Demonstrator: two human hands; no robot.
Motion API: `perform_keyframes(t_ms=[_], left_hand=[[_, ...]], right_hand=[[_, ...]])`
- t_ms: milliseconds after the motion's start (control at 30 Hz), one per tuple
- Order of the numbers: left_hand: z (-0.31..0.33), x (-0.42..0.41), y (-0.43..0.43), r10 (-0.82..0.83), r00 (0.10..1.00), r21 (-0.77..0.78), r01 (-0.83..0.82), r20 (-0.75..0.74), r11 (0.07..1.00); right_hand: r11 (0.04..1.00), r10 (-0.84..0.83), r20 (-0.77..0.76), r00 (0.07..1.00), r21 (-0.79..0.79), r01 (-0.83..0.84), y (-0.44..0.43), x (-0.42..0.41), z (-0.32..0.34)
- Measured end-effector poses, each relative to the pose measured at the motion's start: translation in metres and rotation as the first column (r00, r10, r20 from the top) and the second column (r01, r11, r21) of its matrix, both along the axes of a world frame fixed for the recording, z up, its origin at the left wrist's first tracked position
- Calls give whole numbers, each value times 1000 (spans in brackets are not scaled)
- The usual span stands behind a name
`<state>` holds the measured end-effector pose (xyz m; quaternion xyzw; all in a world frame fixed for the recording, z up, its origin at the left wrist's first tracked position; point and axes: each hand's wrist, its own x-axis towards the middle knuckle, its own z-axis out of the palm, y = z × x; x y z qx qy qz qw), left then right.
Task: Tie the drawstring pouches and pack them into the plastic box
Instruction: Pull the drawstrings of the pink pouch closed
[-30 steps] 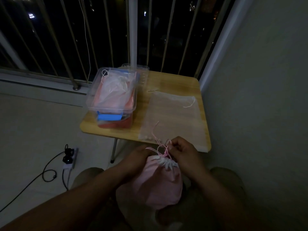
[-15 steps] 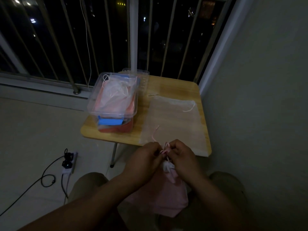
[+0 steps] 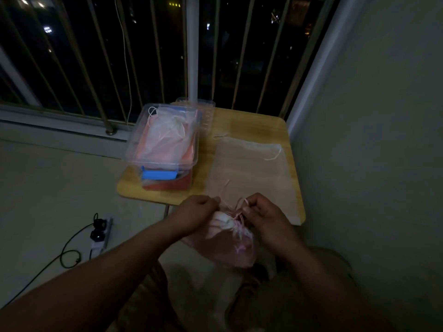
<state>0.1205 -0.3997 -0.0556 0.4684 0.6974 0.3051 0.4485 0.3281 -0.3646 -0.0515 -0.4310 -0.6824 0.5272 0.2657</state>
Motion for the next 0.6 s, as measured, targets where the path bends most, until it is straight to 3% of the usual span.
perform_keyframes(t_ms=[100,233,367,467,500,600], left_hand=[[7,0,3,-133,981,-235,163,140,958],[-1,7,2,-201,916,-273,304,346,913],[-11,14,-1,-157,900,-234,269,407,934],[-21,19,-2,-1,899,-203,100,438,974],[-23,20,-4,114,853,-210,-5,509,978],[-21,26,-4,366,503,-314,-190,783,930]], right_hand=[[1000,14,-6,1000,-13,-14,5,1,-1],[1000,11,-8,1000,-1,-11,8,1,-5],[1000,19,-4,1000,5,-19,7,2,-8],[1000,15,-25,1000,-6,-15,7,3,-11],[1000,0,-33,999,-14,0,7,4,-12],[994,-69,-90,994,-87,61,6,5,-14]])
